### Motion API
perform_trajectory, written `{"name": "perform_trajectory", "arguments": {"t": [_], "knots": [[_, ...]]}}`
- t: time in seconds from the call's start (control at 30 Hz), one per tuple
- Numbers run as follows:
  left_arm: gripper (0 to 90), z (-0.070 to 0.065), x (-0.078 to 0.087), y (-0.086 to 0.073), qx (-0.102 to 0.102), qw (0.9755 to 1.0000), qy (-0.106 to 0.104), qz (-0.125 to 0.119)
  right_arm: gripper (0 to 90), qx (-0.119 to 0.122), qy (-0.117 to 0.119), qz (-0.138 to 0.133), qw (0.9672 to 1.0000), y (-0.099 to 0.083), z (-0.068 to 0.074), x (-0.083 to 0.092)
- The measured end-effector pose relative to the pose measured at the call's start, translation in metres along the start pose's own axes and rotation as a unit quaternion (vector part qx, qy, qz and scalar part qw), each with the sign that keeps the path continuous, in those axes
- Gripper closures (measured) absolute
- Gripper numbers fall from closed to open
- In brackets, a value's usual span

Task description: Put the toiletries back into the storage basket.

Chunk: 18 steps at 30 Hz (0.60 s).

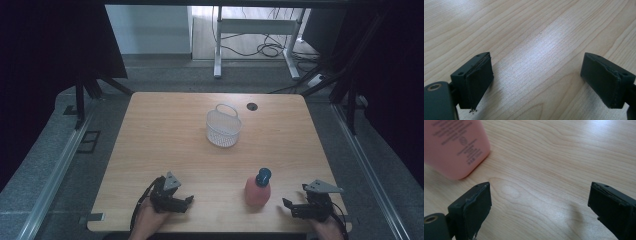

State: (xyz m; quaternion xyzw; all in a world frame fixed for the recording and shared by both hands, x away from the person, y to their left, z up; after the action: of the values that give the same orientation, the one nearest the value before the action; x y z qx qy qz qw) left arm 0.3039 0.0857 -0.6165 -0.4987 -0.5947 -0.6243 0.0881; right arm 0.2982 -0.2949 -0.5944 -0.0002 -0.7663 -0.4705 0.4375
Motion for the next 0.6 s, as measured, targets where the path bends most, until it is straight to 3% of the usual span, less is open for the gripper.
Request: {"name": "perform_trajectory", "arguments": {"t": [0.6], "knots": [[10.4,0.000,0.000,0.000,0.000,1.0000,0.000,0.000,0.0,0.035,0.015,-0.010,0.9992,0.012,0.017,0.006]]}}
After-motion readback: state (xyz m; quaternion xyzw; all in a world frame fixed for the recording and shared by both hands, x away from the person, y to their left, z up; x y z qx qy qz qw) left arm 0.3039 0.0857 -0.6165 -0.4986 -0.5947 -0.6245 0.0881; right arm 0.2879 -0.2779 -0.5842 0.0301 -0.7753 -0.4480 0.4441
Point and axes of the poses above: each handheld gripper's, and its own axes: x roughly backward along the jaws, y roughly out of its top, z roughly to its left, the point moved 10 cm from there along -x, roughly forward along the jaws, and after that the axes turned 15 degrees about x, right-handed, at the moved point
